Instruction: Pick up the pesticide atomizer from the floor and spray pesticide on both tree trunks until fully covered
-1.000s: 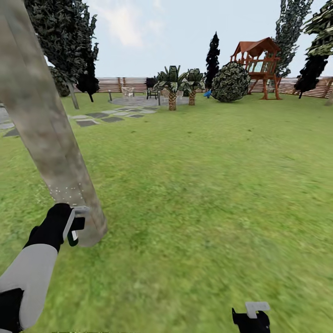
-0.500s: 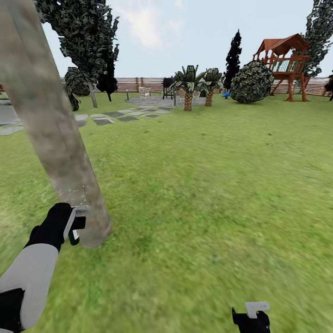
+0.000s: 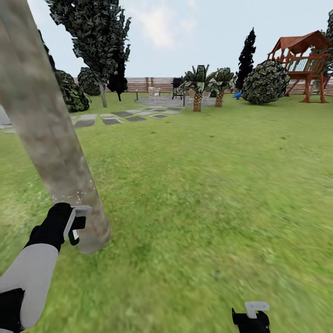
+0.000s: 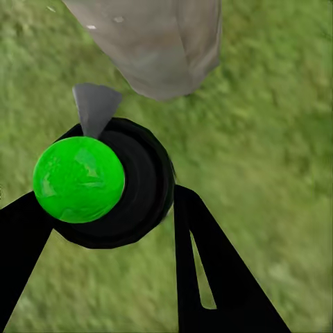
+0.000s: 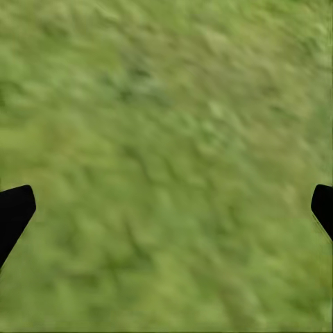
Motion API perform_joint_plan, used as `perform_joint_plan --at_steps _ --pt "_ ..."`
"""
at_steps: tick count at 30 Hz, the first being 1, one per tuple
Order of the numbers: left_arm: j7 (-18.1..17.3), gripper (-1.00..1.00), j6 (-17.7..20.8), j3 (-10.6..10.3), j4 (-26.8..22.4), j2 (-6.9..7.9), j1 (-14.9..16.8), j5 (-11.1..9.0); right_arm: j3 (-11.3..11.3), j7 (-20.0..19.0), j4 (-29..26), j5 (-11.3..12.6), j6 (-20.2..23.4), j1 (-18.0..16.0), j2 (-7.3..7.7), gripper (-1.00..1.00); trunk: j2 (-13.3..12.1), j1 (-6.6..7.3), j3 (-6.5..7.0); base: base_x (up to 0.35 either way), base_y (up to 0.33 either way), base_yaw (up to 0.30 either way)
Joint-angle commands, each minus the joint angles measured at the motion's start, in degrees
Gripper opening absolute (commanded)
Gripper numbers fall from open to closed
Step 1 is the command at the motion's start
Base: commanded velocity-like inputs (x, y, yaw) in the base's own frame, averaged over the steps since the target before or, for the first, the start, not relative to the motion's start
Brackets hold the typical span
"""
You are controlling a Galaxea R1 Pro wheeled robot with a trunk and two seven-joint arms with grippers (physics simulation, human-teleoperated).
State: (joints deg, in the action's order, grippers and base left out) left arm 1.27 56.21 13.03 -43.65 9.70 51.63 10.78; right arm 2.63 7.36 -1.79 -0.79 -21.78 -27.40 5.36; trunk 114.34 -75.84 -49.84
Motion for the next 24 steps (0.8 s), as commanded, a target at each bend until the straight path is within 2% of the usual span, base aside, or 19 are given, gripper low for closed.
perform_joint_plan --at_steps 1,7,19,24 --pt "0.14 -1.00 0.22 0.07 -0.04 -0.03 0.05 0.03 0.27 0.29 0.03 -0.09 -0.10 -0.02 0.01 1.00 0.02 -0.02 -0.05 0.245 -0.171 0.275" --pt "0.14 -1.00 0.25 0.07 0.18 -0.03 0.05 0.03 0.27 0.29 0.03 -0.09 -0.10 -0.02 0.00 1.00 0.02 -0.02 -0.05 0.113 -0.235 0.259" --pt "0.22 -1.00 0.13 0.12 0.46 0.04 0.05 0.21 0.27 0.29 0.03 -0.09 -0.10 -0.02 0.12 1.00 0.02 -0.02 -0.05 0.006 -0.272 0.017" --pt "0.30 -1.00 -0.07 0.31 0.66 0.21 -0.20 0.29 0.27 0.29 0.03 -0.09 -0.10 -0.02 0.04 1.00 0.02 -0.02 -0.05 0.136 -0.275 0.234"
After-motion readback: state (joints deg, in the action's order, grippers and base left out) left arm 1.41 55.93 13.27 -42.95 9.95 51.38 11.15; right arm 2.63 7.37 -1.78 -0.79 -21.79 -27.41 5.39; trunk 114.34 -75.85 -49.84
